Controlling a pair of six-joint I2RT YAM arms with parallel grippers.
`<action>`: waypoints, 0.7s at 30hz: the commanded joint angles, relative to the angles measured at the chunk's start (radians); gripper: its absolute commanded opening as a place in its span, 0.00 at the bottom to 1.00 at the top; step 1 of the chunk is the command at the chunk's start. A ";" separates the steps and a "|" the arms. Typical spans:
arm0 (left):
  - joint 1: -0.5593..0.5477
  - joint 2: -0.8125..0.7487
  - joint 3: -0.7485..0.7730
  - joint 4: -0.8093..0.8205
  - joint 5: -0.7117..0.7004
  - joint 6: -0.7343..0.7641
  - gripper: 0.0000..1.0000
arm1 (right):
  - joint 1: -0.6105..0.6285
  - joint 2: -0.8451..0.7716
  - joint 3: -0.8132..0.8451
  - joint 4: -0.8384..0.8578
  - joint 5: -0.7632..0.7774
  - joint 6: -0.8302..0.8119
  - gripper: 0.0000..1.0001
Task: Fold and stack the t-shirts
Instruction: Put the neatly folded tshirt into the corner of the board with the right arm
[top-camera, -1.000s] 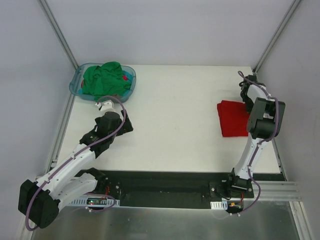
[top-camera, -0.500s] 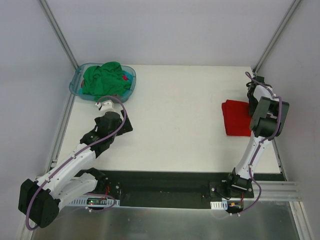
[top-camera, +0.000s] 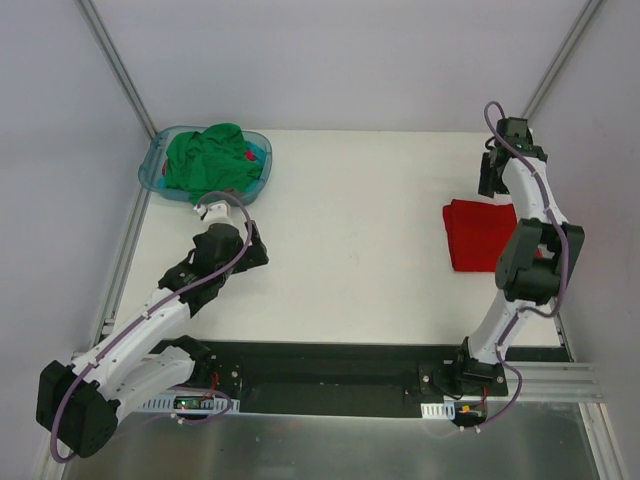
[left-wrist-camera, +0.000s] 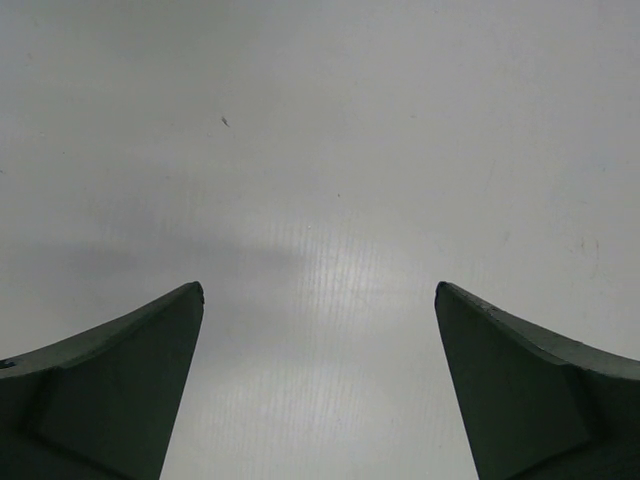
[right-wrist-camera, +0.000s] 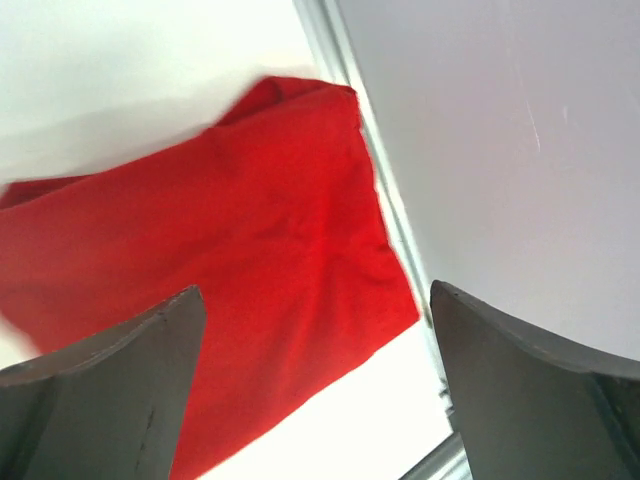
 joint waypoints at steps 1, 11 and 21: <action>0.010 -0.045 0.016 -0.001 0.093 -0.001 0.99 | 0.058 -0.286 -0.101 0.017 -0.157 0.140 0.96; 0.011 -0.063 0.002 -0.038 0.244 -0.084 0.99 | 0.282 -0.837 -0.770 0.272 -0.587 0.281 0.96; 0.011 -0.167 -0.110 -0.036 0.298 -0.101 0.99 | 0.337 -1.181 -1.103 0.349 -0.729 0.323 0.96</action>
